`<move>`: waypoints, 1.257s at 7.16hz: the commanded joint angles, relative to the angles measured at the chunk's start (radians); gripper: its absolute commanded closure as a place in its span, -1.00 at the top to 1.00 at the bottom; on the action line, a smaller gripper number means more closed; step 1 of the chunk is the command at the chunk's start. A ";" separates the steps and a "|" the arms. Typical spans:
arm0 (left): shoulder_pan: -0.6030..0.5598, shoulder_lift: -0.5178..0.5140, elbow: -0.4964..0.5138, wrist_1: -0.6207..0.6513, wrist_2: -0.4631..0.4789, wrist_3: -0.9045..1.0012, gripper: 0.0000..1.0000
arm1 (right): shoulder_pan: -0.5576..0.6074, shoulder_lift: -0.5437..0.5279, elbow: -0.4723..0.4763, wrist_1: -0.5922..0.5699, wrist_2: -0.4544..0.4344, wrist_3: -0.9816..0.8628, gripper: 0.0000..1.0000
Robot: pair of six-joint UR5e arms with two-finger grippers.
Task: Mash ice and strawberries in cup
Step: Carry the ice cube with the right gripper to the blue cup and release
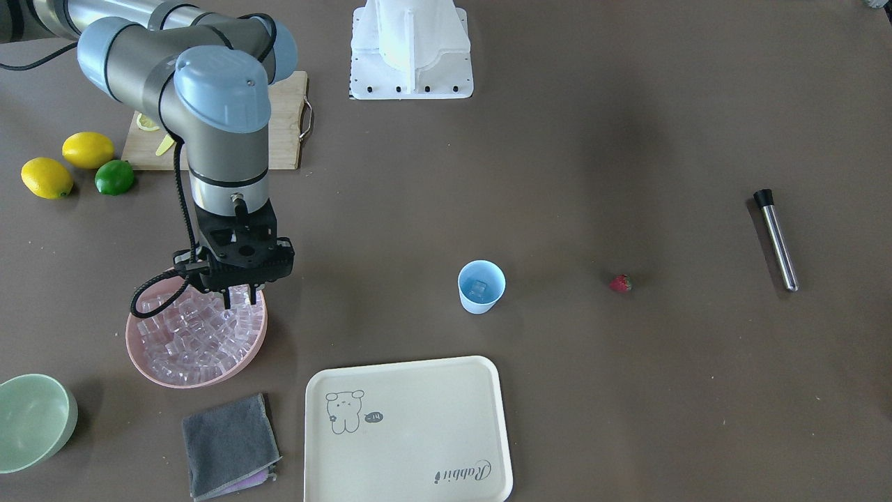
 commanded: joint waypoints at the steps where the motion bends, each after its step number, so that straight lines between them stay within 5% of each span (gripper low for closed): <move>1: -0.001 -0.002 -0.002 0.000 0.000 0.000 0.97 | -0.099 0.195 -0.116 0.033 0.004 0.343 -0.47; 2: -0.001 -0.002 -0.002 0.000 0.000 0.000 0.97 | -0.135 0.251 -0.201 0.119 -0.002 0.471 -0.47; 4: -0.003 0.000 -0.003 0.000 0.000 0.000 0.97 | -0.225 0.271 -0.359 0.470 -0.164 0.620 -0.46; 9: -0.003 0.002 0.003 0.000 -0.002 0.003 0.97 | -0.288 0.274 -0.392 0.511 -0.236 0.627 -0.33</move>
